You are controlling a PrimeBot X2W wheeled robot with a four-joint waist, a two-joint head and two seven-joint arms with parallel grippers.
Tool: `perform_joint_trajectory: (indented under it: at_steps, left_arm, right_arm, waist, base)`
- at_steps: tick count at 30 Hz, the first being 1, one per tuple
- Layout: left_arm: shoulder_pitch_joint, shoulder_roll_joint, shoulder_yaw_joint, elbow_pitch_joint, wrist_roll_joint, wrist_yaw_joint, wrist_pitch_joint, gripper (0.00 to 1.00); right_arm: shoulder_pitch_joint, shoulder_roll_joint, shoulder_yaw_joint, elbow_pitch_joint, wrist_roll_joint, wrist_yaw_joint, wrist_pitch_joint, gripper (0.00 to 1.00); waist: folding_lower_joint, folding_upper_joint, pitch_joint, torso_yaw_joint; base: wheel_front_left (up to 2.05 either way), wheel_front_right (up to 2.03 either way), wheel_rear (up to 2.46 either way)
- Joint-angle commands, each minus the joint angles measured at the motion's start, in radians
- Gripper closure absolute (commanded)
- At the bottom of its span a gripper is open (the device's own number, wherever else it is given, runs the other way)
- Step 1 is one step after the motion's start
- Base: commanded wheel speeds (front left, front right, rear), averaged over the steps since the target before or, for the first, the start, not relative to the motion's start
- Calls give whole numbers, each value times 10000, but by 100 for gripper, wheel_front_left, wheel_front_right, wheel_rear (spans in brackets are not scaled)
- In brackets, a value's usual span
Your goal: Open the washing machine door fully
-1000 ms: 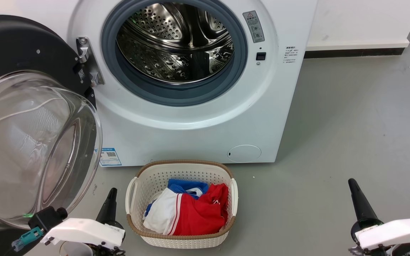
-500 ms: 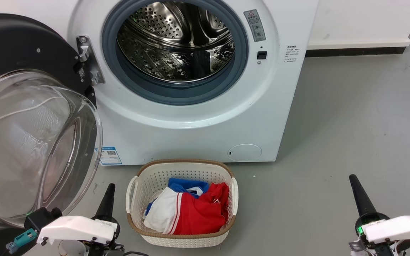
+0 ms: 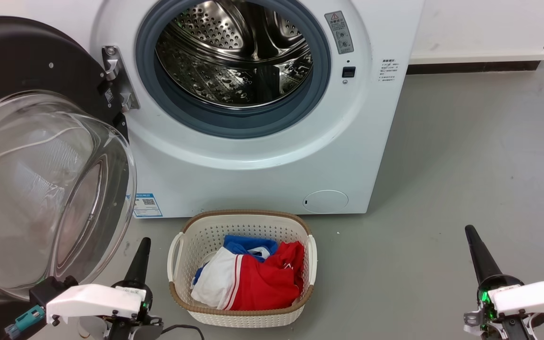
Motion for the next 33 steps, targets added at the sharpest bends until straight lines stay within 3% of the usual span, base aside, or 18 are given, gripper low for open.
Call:
perform_joint_trajectory:
  at_steps: [1, 33]
  left_arm:
    - [-213, -6, 114, -20, -175, -101, 48, 100]
    - [-407, -501, 938, 202, -2197, -713, 581, 100]
  right_arm:
    - [-225, -45, -32, -5, 230, 3, 35, 100]
    - [-653, -26, -153, 480, 2721, 4, 249, 100]
  waist:
    - [0, 0, 4, 3]
    - [0, 0, 98, 57]
  base:
    - [0, 0, 0]
    - [0, 0, 0]
